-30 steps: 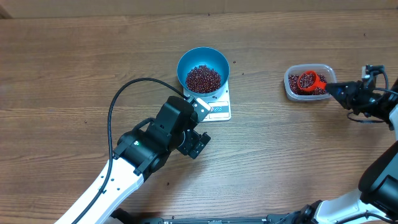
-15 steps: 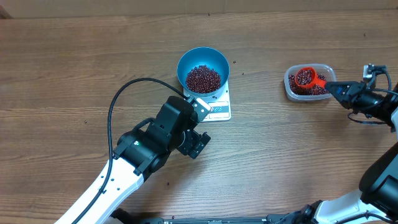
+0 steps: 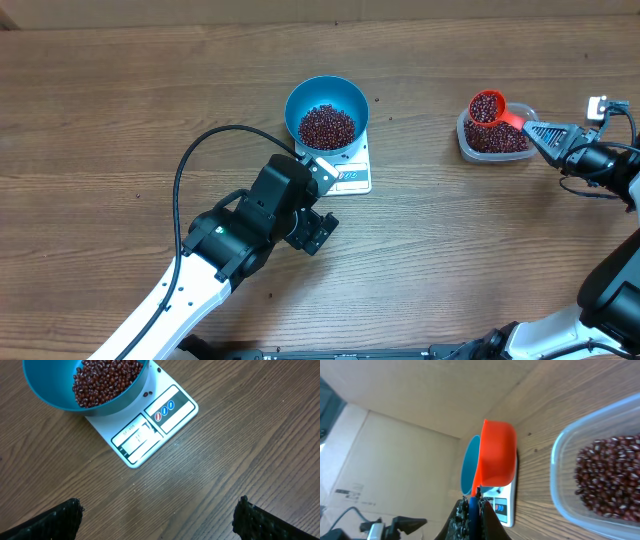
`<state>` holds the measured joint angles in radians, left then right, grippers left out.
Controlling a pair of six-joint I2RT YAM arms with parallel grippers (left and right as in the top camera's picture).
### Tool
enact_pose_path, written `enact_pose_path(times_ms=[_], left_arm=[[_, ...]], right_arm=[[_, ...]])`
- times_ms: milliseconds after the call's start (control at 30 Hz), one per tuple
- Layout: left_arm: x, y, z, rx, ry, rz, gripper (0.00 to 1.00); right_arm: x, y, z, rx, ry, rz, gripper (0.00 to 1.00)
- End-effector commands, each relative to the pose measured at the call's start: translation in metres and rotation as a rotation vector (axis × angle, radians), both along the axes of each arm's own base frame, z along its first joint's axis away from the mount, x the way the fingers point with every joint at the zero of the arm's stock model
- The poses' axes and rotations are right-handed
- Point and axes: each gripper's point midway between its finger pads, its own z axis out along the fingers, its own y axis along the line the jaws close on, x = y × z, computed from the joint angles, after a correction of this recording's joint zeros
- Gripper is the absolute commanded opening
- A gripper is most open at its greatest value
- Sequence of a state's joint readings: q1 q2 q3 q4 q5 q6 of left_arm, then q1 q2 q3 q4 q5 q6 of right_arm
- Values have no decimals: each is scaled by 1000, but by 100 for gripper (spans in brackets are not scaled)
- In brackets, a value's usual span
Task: Scoop item into bowl and weigh 150g on scale
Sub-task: 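Lift the filled red cup and carry it left over the blue bowl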
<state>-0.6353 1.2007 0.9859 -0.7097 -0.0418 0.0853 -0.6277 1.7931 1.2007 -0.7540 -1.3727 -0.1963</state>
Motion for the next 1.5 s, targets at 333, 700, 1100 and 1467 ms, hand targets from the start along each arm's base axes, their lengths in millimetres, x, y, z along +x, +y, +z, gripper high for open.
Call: enact_pose_path(times_ms=[333, 700, 1100, 1467], left_arm=[[1, 1, -3, 14, -2, -5, 99], [1, 1, -3, 14, -2, -5, 99], [1, 1, -3, 14, -2, -5, 99], [1, 1, -3, 14, -2, -5, 99]], right_arm=[[2, 42, 14, 70, -60, 127, 3], [1, 123, 15, 58, -88, 345, 4], [6, 167, 16, 34, -93, 448, 4], [19, 198, 14, -23, -88, 477, 4]])
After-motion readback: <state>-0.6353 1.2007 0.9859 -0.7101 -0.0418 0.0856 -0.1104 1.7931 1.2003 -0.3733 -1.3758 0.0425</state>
